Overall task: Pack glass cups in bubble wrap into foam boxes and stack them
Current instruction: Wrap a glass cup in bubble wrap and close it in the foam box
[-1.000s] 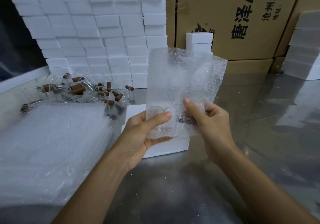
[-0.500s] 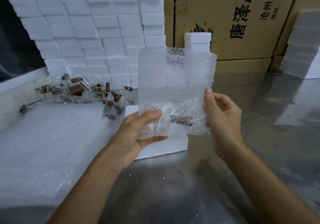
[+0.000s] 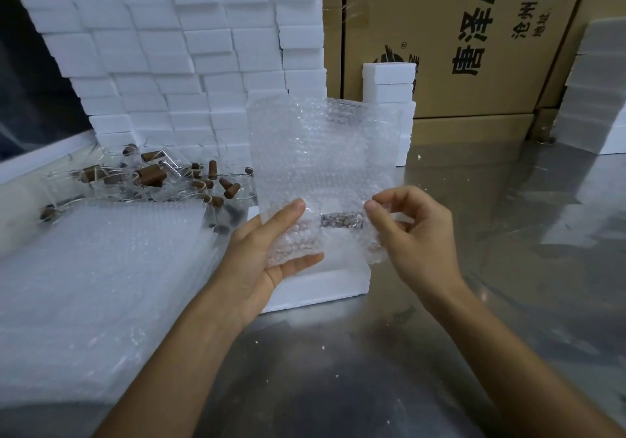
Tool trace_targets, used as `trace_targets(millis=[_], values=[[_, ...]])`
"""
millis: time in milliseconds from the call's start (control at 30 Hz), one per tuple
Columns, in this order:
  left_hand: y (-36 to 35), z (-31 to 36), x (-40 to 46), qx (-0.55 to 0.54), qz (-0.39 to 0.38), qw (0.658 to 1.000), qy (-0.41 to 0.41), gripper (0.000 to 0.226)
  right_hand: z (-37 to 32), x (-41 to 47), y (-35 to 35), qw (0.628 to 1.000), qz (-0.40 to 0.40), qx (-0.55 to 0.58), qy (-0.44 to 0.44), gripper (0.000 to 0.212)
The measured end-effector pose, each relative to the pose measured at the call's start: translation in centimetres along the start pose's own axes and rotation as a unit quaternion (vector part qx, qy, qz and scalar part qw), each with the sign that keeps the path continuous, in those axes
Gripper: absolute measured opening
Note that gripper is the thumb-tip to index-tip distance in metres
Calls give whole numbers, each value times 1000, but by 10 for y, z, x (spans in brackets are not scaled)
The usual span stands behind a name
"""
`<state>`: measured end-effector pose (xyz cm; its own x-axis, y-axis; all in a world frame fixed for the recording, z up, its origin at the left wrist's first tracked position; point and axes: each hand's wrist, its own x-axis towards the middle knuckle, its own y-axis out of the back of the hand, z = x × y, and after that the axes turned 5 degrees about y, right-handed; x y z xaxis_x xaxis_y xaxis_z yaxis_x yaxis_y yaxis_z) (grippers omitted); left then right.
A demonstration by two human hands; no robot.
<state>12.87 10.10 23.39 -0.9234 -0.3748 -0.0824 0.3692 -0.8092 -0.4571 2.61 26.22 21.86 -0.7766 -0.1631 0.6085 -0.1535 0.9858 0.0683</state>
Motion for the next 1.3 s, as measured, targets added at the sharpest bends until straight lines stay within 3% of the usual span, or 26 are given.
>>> trace_targets(millis=[67,167,267,367,467,567,667,767,1033,1133,1233,1300], values=[[1,0,1,3,3,1000,1,54,-1,-1,2,997,31,-64,39,9],[1,-1,0,33,-2,999,-4,55,-6,-2,5,961,62,-172,209,9],[2,-2,-1,96,-13,995,-18,58,-7,-5,2,935,-42,-218,275,44],[2,-1,-3,108,-42,993,-21,47,-5,-10,0,933,-183,-228,212,76],[3,-1,-4,76,-91,993,-25,43,-4,-15,-2,962,-243,-96,81,81],[2,-1,-5,53,-125,990,-26,40,-4,-16,-6,976,-218,26,-5,68],[1,-2,-5,27,-152,987,-42,37,-8,-15,-10,978,-199,62,-12,43],[-1,-3,-6,3,-174,982,-67,37,-14,-17,-10,983,-174,48,20,56],[-4,-5,-7,16,-190,977,-96,51,-18,-21,-19,982,-105,144,-64,42],[-5,-1,-8,44,-162,980,-104,42,-14,-18,-19,982,-56,155,-96,36],[-4,3,-6,43,-123,988,-85,45,-12,-14,-15,988,-62,126,-69,36],[-1,8,-6,64,-135,986,-73,28,-13,-11,-12,989,-76,117,-41,40]])
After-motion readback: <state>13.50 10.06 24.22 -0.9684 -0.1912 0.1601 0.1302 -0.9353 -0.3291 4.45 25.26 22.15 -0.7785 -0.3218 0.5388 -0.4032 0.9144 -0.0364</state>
